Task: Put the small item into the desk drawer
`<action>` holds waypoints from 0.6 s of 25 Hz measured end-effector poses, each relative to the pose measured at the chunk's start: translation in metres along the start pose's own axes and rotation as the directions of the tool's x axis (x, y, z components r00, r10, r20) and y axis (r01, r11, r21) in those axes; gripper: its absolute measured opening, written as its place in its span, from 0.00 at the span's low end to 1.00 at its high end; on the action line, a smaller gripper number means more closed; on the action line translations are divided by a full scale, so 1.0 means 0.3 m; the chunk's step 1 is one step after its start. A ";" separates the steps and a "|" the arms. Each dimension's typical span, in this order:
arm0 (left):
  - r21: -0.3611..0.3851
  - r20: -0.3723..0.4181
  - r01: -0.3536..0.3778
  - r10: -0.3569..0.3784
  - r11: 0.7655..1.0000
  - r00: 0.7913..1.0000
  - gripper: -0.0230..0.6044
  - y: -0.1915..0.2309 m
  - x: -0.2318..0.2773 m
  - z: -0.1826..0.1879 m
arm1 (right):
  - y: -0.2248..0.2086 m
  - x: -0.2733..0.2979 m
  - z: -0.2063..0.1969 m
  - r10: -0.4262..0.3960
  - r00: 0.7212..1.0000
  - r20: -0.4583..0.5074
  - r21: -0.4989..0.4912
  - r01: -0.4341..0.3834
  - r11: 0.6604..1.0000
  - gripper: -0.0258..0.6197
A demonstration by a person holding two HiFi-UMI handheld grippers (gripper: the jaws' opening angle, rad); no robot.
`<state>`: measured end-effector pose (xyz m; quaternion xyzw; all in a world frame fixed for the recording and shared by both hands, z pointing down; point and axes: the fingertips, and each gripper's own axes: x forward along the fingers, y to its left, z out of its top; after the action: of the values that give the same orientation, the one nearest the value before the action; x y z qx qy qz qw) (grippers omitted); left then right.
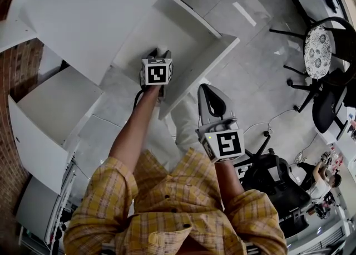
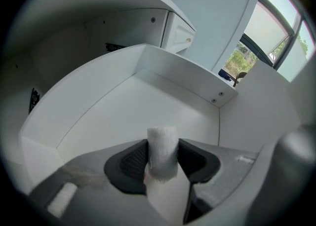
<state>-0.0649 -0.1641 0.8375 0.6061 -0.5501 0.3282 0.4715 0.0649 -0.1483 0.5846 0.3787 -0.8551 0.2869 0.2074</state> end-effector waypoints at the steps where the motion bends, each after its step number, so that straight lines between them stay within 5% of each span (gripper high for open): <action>1: -0.001 -0.004 0.000 0.000 1.000 1.000 0.34 0.001 0.005 -0.003 | -0.002 0.001 0.001 -0.003 1.000 -0.002 0.001 0.003 1.000 0.04; 10: 0.012 -0.021 0.005 -0.004 1.000 1.000 0.34 0.004 0.028 -0.009 | -0.010 -0.012 -0.014 -0.022 0.998 -0.058 0.012 0.023 1.000 0.04; 15: 0.005 -0.015 0.021 -0.020 1.000 1.000 0.37 -0.001 0.031 -0.005 | -0.005 -0.013 -0.001 -0.011 1.000 0.003 0.001 0.011 1.000 0.04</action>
<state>-0.0627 -0.1661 0.8463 0.6105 -0.5396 0.3292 0.4773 0.0686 -0.1470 0.5831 0.3841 -0.8532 0.2855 0.2074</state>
